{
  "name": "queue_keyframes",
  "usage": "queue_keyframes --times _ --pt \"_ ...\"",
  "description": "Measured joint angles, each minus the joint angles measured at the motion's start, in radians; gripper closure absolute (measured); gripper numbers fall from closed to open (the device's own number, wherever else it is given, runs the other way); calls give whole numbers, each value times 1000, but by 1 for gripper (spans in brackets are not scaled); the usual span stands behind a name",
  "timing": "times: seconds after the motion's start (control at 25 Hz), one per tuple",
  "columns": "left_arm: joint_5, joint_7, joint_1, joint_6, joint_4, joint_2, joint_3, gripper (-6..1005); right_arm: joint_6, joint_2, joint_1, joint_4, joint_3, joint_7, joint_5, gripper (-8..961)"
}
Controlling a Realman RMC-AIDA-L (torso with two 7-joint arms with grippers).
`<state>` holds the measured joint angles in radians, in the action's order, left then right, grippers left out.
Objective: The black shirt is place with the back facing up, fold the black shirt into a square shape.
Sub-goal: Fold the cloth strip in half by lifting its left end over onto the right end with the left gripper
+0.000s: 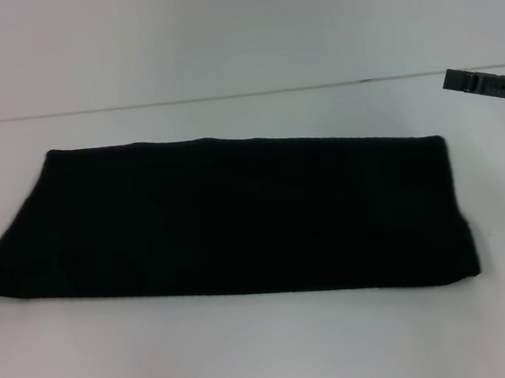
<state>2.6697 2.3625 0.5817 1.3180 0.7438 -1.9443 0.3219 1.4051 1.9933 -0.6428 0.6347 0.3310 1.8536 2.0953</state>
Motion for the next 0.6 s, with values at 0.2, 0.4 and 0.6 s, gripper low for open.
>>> queue_keyframes --times 0.2,0.4,0.6 --pt "5 8 -35 11 69 11 -1 999 -2 4 -4 0 -4 3 0 84" --pt "28 18 -66 27 126 20 -26 1000 -4 5 -9 0 -4 3 0 88" --pt "21 15 -55 88 131 28 -56 1000 -5 1 -11 1 -4 -3 0 92"
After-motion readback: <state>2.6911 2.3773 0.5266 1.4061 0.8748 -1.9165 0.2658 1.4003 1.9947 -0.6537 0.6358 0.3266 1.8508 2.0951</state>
